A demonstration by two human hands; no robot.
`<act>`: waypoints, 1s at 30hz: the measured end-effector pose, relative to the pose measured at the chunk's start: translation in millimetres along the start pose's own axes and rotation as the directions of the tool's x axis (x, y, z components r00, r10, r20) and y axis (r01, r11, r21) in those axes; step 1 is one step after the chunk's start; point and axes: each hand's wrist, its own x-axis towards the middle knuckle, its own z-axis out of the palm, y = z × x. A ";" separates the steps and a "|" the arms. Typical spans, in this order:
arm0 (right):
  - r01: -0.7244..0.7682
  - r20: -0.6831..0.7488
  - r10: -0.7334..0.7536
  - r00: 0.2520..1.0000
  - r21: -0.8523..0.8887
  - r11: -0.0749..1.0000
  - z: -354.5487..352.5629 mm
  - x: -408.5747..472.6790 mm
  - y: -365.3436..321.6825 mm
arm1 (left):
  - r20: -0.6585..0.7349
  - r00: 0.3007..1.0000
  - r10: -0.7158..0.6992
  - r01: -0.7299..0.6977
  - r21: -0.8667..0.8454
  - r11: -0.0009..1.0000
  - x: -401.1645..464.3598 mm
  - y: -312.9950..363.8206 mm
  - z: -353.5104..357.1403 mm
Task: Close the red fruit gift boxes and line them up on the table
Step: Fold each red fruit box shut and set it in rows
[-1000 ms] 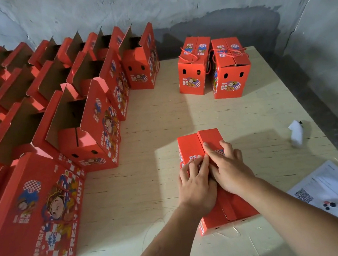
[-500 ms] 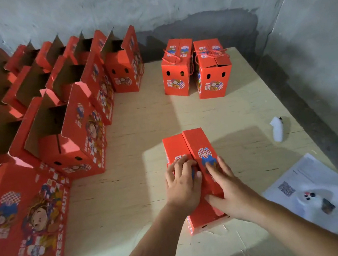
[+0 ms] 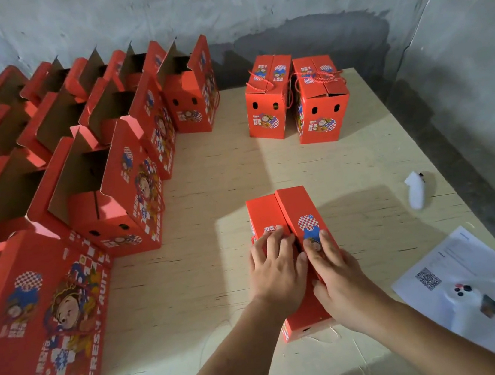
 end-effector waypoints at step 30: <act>-0.007 -0.018 0.007 1.000 -0.005 1.000 2.5 -27.2 -0.5 | 0.184 0.981 0.055 -0.016 -0.208 0.978 3.3 -9.0 -20.4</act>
